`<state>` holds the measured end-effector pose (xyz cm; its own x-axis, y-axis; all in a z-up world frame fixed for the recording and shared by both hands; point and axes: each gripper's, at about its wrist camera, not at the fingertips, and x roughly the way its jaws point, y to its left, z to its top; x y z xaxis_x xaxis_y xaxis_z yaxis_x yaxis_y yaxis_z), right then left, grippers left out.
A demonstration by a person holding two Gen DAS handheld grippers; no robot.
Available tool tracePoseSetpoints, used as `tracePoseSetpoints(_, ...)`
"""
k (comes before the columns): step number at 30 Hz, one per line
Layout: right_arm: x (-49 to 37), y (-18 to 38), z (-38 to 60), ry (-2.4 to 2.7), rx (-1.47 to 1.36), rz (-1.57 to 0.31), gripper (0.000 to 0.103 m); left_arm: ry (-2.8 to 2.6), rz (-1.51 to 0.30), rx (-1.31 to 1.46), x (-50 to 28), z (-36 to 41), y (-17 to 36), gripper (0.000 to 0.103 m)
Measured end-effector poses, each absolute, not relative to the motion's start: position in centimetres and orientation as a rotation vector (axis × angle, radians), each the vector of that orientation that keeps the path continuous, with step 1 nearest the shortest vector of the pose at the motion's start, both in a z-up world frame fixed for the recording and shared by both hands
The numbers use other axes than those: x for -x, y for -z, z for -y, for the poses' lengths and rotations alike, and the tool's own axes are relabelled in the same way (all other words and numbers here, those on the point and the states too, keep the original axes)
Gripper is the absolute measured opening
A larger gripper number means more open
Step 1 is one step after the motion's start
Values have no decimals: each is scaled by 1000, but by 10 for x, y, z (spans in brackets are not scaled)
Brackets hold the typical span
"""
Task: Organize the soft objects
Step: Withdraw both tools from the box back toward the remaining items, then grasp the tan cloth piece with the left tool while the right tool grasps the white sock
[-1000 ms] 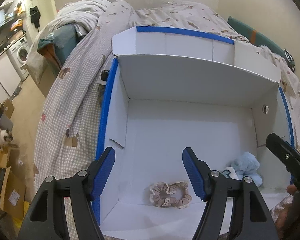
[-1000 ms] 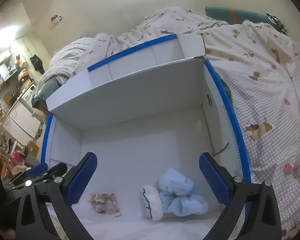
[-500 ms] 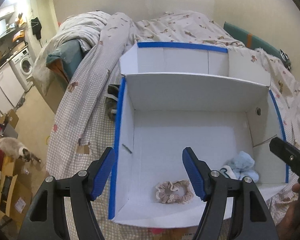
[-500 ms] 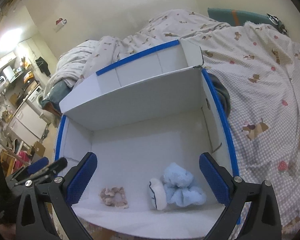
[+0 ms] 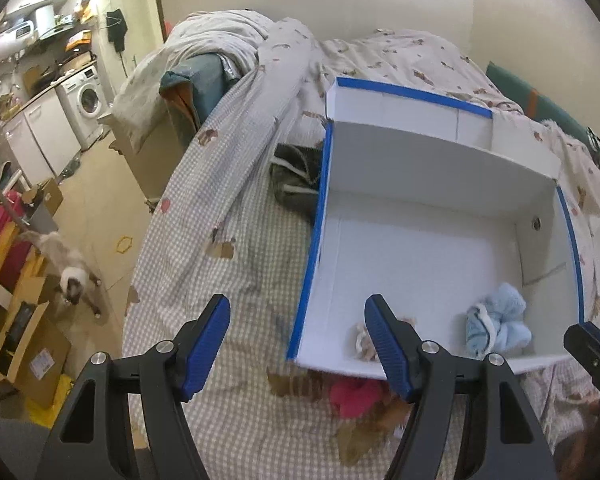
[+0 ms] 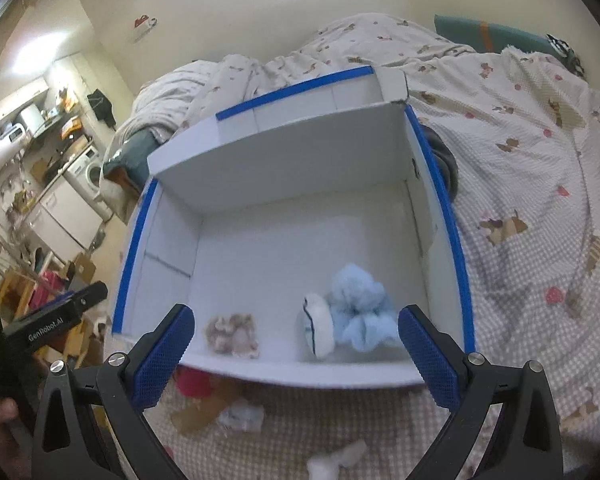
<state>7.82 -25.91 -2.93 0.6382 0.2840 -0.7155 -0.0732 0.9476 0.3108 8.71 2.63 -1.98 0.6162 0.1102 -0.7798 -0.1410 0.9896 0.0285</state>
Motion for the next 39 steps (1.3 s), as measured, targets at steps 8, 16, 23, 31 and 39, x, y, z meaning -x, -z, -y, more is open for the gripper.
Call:
tracePoseSetpoints(8, -50, 39, 269, -199, -246, -893, 103, -148, -891, 32, -64, -31, 23, 67)
tracePoseSetpoints(16, -36, 51, 271, -209, -230, -963, 103, -159, -958, 80, -53, -45, 42, 67)
tracePoseSetpoints(23, -40, 81, 258, -219, -198, -1125, 103, -155, -1071, 76, -58, -44, 63, 67)
tracePoseSetpoints(31, -45, 134, 241, -228, -146, -1373, 103, -26, -1310, 85, -64, -20, 110, 67)
tracePoseSetpoints(39, -50, 140, 238, -226, -142, -1395, 103, 33, -1414, 48, -68, 7, 144, 49)
